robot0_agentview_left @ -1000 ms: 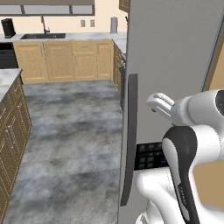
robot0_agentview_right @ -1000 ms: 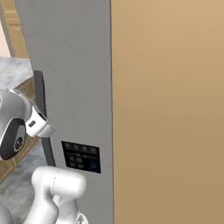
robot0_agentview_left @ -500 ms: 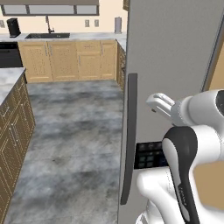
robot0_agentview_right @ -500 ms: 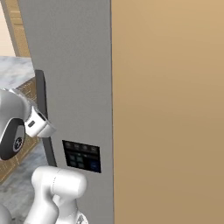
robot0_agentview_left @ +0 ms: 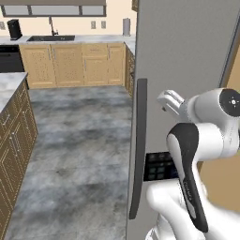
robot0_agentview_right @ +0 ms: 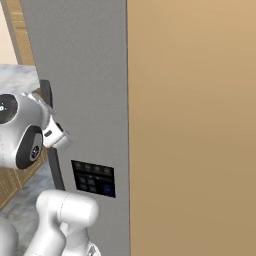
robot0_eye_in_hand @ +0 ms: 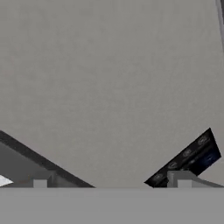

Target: Take the peach and lemon wedge from the second highest rack and move them to the highest rack where the orange and steak are located, to maximize freezer space. Close the freezer door after rearranging.

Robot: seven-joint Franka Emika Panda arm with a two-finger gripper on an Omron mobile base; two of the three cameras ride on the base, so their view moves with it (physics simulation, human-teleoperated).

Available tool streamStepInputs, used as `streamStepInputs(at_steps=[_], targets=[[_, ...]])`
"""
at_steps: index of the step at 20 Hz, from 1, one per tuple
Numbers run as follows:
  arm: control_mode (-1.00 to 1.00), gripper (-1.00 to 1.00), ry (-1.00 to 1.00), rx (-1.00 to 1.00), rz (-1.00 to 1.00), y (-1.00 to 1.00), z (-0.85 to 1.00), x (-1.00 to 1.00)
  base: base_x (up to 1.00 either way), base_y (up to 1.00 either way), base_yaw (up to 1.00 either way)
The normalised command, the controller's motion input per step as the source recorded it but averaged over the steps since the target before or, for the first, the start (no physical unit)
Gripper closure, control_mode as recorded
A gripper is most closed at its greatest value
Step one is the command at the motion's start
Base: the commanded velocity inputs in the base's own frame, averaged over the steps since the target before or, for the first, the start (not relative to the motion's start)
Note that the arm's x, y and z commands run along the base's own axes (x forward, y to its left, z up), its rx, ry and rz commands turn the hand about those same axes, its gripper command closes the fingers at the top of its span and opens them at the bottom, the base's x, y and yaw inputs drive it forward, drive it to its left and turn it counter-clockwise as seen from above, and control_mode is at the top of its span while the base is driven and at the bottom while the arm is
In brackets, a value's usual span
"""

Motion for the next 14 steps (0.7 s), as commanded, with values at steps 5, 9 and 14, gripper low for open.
streamStepInputs(at_steps=[5,9,14], targets=[[-1.00,-1.00,0.00,0.00,-0.40,-0.09,0.00,0.59,0.00,0.00,0.00],[-1.00,-1.00,0.00,0.00,-0.40,-0.20,-0.02,0.67,0.00,0.00,0.00],[-1.00,-1.00,0.00,0.00,-0.33,-0.35,-0.11,0.69,0.00,0.00,0.00]])
